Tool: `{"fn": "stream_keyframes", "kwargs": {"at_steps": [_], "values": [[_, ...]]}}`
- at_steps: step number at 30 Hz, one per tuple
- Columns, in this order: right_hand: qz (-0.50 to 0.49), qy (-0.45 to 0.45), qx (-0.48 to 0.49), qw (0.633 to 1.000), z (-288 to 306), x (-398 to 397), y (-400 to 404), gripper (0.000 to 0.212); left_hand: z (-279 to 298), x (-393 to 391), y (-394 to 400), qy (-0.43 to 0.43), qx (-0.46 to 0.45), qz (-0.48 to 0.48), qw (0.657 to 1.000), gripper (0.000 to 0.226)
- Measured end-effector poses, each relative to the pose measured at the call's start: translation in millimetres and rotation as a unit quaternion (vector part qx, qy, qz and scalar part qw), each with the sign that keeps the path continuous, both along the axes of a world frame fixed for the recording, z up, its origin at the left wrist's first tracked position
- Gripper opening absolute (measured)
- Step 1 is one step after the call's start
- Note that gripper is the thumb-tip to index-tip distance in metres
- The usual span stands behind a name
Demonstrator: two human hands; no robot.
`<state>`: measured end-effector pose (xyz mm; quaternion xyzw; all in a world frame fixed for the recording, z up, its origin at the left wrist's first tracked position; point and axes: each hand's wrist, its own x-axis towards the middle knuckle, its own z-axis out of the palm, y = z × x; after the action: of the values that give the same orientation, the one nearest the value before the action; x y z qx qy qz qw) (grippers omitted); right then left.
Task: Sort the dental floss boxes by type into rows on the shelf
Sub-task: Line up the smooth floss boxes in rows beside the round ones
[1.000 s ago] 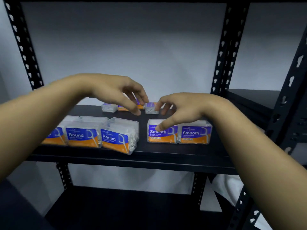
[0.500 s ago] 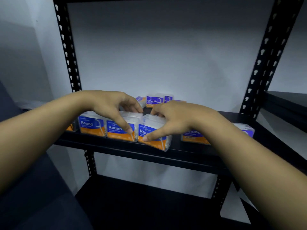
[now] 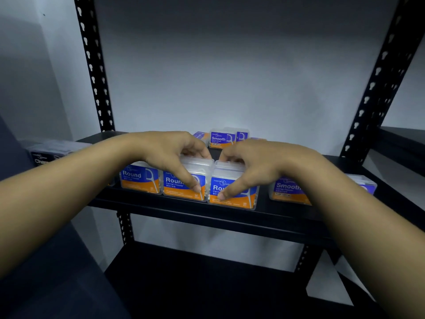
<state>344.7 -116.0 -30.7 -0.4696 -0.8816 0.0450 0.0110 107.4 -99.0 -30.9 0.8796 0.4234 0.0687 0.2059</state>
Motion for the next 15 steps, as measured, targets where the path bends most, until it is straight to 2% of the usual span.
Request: {"fn": "stream_keyframes", "kwargs": {"at_steps": [7, 10, 13, 15], "values": [[-0.015, 0.019, -0.064, 0.998, 15, 1, 0, 0.074, 7, 0, 7, 0.038, -0.001, -0.027, 0.999, 0.065], [-0.036, 0.053, -0.050, 0.997, 40, 7, 5, 0.086, 28, -3, 9, -0.002, 0.004, -0.032, 0.999, 0.067], [-0.063, 0.057, -0.015, 0.996, 63, 13, 23, 0.078, 52, -6, 23, -0.045, 0.023, -0.011, 0.999, 0.049], [-0.085, 0.045, 0.013, 0.995, 73, 15, 40, 0.066, 60, -8, 37, -0.036, 0.054, 0.037, 0.997, 0.050]]}}
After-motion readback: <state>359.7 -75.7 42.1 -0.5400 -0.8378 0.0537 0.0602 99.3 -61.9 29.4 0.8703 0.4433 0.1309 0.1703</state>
